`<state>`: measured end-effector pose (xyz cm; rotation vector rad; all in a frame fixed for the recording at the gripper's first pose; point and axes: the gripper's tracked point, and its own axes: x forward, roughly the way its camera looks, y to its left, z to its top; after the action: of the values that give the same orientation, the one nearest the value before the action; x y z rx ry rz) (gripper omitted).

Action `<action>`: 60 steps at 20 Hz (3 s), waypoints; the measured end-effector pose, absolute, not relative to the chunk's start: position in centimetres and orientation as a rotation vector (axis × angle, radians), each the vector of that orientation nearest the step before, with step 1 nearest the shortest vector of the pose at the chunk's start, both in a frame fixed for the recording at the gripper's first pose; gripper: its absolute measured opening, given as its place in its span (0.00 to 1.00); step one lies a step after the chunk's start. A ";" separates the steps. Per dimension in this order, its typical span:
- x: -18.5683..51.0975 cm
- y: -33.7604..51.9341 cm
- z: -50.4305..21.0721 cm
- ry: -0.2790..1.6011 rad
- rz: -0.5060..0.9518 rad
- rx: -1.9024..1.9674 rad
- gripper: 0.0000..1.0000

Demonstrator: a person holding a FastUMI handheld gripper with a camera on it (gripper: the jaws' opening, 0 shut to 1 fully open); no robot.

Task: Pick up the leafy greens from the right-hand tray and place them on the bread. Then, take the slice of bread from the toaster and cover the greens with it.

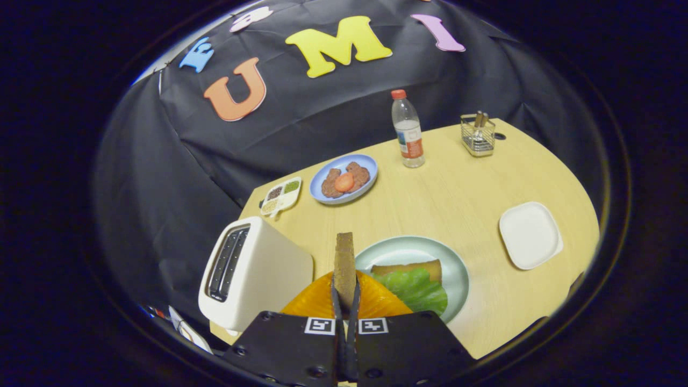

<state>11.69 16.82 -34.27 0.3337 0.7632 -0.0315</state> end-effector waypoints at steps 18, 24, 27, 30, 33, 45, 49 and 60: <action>10.5 8.3 -41.5 0.953 -0.110 0.109 0.87; 11.2 7.8 -36.9 0.820 -0.078 0.020 0.97; 11.6 8.4 -32.6 0.721 -0.036 -0.019 0.97; 11.5 9.0 -26.7 0.595 -0.001 -0.054 0.97; 11.0 9.1 -19.3 0.437 0.017 -0.088 0.97; 1.8 6.0 -2.0 0.051 -0.024 -0.088 0.96; -0.6 5.0 -1.4 0.012 -0.043 -0.058 0.96; -1.8 3.0 -0.7 0.013 -0.085 -0.053 0.96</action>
<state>-1.85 2.98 -0.74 -0.0533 0.0132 -0.0847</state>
